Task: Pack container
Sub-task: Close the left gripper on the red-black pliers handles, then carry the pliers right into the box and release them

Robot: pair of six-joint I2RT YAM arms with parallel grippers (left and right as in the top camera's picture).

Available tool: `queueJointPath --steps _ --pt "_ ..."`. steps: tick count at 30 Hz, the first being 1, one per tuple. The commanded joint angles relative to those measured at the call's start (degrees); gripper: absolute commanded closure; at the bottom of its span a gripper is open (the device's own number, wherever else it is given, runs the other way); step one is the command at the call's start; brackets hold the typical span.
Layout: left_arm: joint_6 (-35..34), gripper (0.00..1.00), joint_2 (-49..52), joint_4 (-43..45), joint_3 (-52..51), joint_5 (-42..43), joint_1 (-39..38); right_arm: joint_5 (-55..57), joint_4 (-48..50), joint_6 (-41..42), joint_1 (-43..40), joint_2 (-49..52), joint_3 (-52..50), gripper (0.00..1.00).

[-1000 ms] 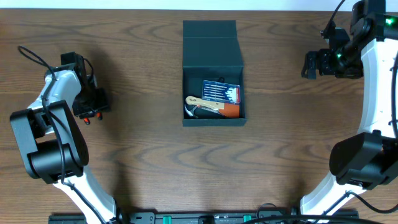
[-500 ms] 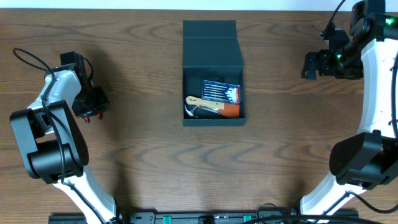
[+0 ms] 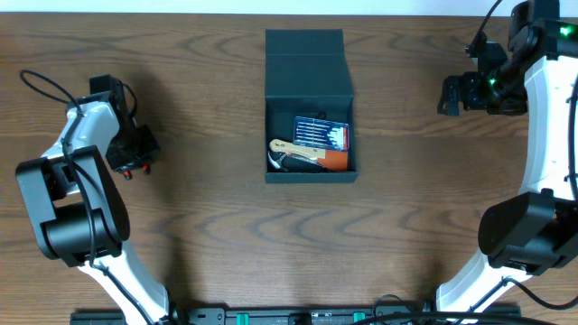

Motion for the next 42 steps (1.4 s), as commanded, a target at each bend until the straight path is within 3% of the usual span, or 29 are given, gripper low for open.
queueJointPath --steps 1,12,17,24,30,42 --pt "3.72 0.94 -3.45 -1.05 -0.07 -0.61 -3.28 -0.63 0.33 -0.57 -0.28 0.48 -0.31 0.01" --pt "16.79 0.94 -18.73 -2.54 3.76 -0.59 -18.95 -0.63 0.37 -0.59 -0.28 0.48 -0.31 0.01" --pt "33.66 0.94 -25.68 -1.22 3.89 -0.59 -28.81 -0.63 0.39 -0.59 -0.28 0.48 -0.31 0.01" --pt "54.29 0.94 -26.69 2.19 3.89 0.09 -40.7 -0.63 0.33 -0.59 -0.28 0.48 -0.31 0.01" --pt "61.2 0.94 -23.21 6.43 3.87 3.28 -46.73 -0.66 0.26 -0.57 -0.28 0.48 -0.31 0.01" --pt "60.72 0.94 -9.77 12.52 3.87 3.3 -47.87 -0.63 -0.02 -0.59 -0.28 0.48 -0.31 0.01"
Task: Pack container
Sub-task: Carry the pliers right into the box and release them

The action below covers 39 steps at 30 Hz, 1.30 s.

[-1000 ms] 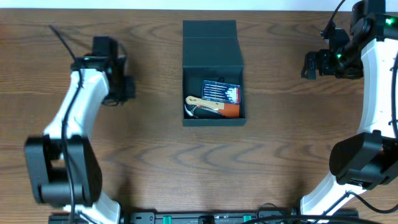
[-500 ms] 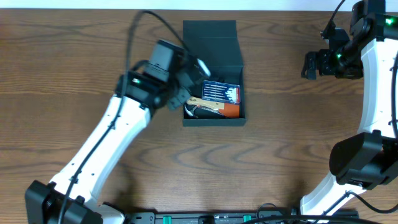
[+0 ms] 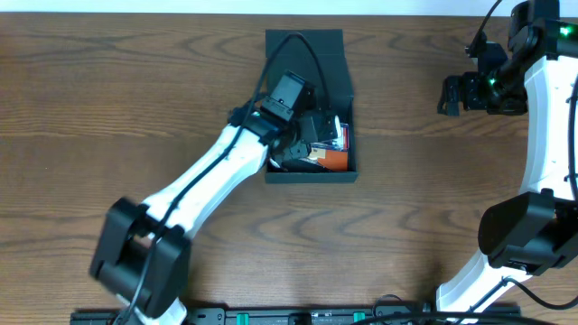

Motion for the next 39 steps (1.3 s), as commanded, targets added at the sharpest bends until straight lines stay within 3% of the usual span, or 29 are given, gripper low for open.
queueJointPath --steps 1,5,6,7,9,10,11,19,25,28,30,32,35,39 --pt "0.48 0.94 2.69 0.33 0.85 0.61 0.2 -0.63 0.17 -0.59 -0.28 0.48 -0.31 0.01" --pt "-1.22 0.92 5.2 0.7 0.85 0.59 0.48 -0.63 0.42 -0.59 -0.28 0.48 -0.31 0.01" --pt "-1.7 0.83 5.55 0.74 0.85 0.57 0.63 -0.63 0.48 -0.59 -0.28 0.48 -0.31 0.01" --pt "-1.73 0.73 5.88 0.74 0.85 0.59 0.81 -0.63 0.59 -0.59 -0.28 0.48 -0.31 0.01" --pt "-2.93 0.27 6.01 0.87 0.85 0.57 1.11 -0.66 0.83 -0.61 -0.28 0.48 -0.31 0.01" --pt "-4.26 0.1 5.99 0.94 0.85 0.57 1.33 -0.66 0.92 -0.59 -0.28 0.48 -0.31 0.01" --pt "-5.18 0.0 5.97 0.92 0.85 0.57 1.49 -0.63 0.96 -0.59 -0.28 0.48 -0.31 0.01" --pt "-12.13 0.02 2.03 0.9 1.2 0.15 2.21 -1.07 2.05 -0.61 -0.28 0.48 -0.31 0.01" --pt "-22.53 0.01 -6.43 0.92 1.73 0.17 4.87 -9.94 4.5 -1.22 -0.28 0.48 -0.31 0.02" --pt "-27.8 0.02 -10.78 0.9 1.73 0.17 7.1 -10.25 6.73 0.39 -0.28 0.48 -0.31 0.2" --pt "-32.13 0.01 -13.27 0.9 1.73 0.17 8.96 -10.27 7.89 1.88 -0.28 0.48 -0.31 0.56" --pt "-37.94 0.02 -15.28 0.92 1.73 0.17 11.28 -10.32 9.16 4.46 -0.28 0.48 -0.31 0.99" --pt "-49.81 0.0 -16.98 0.63 1.73 0.66 15.54 -12.37 11.37 7.72 -0.2 0.48 -0.31 0.99" --pt "-59.69 0.22 -16.48 0.48 1.7 5.03 21.07 -14.36 14.08 13.46 0.2 0.74 -0.31 0.99"
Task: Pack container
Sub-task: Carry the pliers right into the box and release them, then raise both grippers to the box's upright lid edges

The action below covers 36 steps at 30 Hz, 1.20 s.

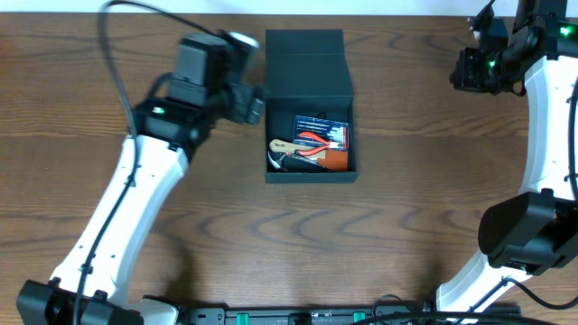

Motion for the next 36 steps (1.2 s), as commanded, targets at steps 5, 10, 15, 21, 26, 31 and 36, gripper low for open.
queueJointPath --steps 5,10,15,21,26,31,36 --pt "-18.47 0.32 3.02 0.44 0.9 9.07 7.96 -8.68 2.64 7.69 0.98 4.09 -0.31 0.99" --pt "-21.64 0.46 6.21 3.54 0.9 15.43 11.19 -18.43 3.32 7.65 1.18 11.08 -0.31 0.99" --pt "-27.17 0.94 10.51 10.29 0.9 21.38 12.72 -29.51 4.96 7.48 1.44 18.45 -0.31 0.99" --pt "-31.71 0.94 16.31 16.9 0.9 27.32 13.14 -33.14 7.26 9.03 2.38 23.93 -0.31 0.99" --pt "-36.15 0.94 21.44 21.68 0.9 32.72 13.62 -33.59 9.03 9.73 4.59 25.88 -0.31 0.99" --pt "-39.01 0.94 25.03 25.53 0.9 37.0 14.58 -33.97 11.3 11.91 7.26 27.63 -0.31 0.99" --pt "-42.21 0.94 27.78 28.39 0.9 40.96 15.56 -37.2 14.78 13.57 8.41 30.47 -0.31 0.99"
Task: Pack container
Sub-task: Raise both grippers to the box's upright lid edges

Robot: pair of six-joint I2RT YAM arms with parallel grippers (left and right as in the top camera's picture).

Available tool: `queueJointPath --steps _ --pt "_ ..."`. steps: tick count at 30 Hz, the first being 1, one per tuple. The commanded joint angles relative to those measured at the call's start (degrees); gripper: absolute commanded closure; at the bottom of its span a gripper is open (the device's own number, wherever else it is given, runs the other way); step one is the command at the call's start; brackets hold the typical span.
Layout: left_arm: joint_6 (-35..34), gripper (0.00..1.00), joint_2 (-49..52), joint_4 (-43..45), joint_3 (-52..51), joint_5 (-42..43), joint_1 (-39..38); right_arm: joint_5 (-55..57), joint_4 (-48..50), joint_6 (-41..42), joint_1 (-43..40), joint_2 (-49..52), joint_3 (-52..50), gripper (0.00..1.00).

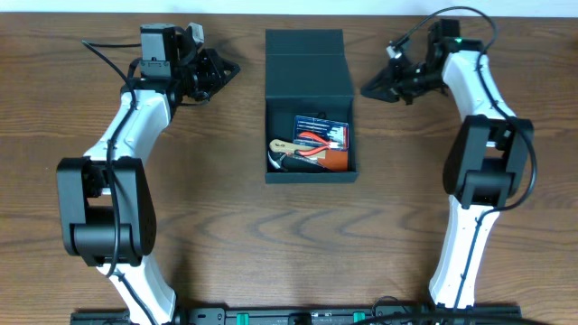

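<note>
In the overhead view the dark box [312, 173] stands mid-table, its lid [307, 63] folded open toward the far edge. Inside lie red-handled pliers [316, 142] on a blue screwdriver pack [321, 126], a wooden-handled knife [287, 147] and an orange item [336, 161]. My left gripper [228, 72] hangs left of the lid, pointing at it; it looks open and holds nothing. My right gripper [368, 90] is close to the lid's right edge, tapering to a point as if shut, with nothing in it.
Both arms reach in along the far edge of the wooden table [289, 244]. The right arm's cable [452, 16] loops above its wrist. A black rail [289, 316] runs along the near edge.
My right gripper has moved from the far right corner to just beside the lid's right edge. My left gripper has drawn back leftward from the box's corner. The box contents are unchanged.
My left gripper was first at the table's left side on red-handled pliers, with none in the box. Then it reached over the box. Later the pliers lay in the box and the gripper was outside by the lid. Now both grippers flank the open lid.
</note>
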Motion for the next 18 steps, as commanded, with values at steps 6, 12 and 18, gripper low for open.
queueJointPath --steps 6,12,18 --pt "-5.46 0.94 4.61 2.69 0.87 7.04 1.07 -3.87 2.38 2.82 0.28 5.03 -0.24 0.99" --pt "-8.26 0.94 7.61 5.27 0.87 9.88 1.07 -3.93 5.73 3.39 0.31 5.22 -0.24 0.99" --pt "-14.45 0.94 11.67 11.72 0.9 13.73 1.07 -3.93 8.33 5.62 0.35 5.22 -0.24 0.99"
